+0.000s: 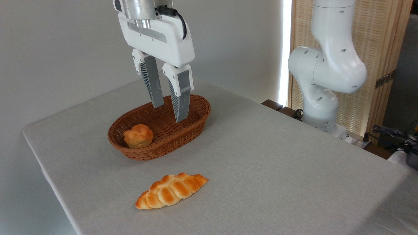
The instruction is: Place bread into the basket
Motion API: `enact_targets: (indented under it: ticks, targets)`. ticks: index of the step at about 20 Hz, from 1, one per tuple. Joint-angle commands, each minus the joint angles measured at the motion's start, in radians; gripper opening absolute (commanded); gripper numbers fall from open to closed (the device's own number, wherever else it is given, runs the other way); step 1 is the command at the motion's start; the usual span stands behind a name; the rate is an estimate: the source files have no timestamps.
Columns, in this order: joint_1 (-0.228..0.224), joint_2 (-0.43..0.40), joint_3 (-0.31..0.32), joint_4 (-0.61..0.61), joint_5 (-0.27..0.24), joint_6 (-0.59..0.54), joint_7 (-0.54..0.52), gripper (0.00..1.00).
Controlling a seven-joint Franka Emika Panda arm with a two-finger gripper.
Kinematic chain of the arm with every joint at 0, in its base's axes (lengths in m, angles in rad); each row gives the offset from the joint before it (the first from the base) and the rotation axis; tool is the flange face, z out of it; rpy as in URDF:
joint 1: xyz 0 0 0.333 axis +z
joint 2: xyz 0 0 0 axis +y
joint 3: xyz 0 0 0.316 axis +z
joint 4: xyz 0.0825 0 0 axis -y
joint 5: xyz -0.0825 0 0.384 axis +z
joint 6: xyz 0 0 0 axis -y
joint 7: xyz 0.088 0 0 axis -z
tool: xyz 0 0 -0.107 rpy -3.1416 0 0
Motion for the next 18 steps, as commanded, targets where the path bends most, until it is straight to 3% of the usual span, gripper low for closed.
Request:
enact_targets:
  ticks: [1, 11, 16, 18]
  targets:
    - [-0.004, 0.011, 0.009, 0.029, -0.003, -0.034, -0.001, 1.00]
    - [-0.004, 0.008, 0.009, 0.020, -0.003, -0.015, 0.002, 1.00]
    - [-0.004, 0.008, 0.015, -0.015, -0.001, 0.046, 0.040, 1.00]
    - [-0.004, 0.010, 0.022, -0.052, 0.000, 0.119, 0.042, 1.00]
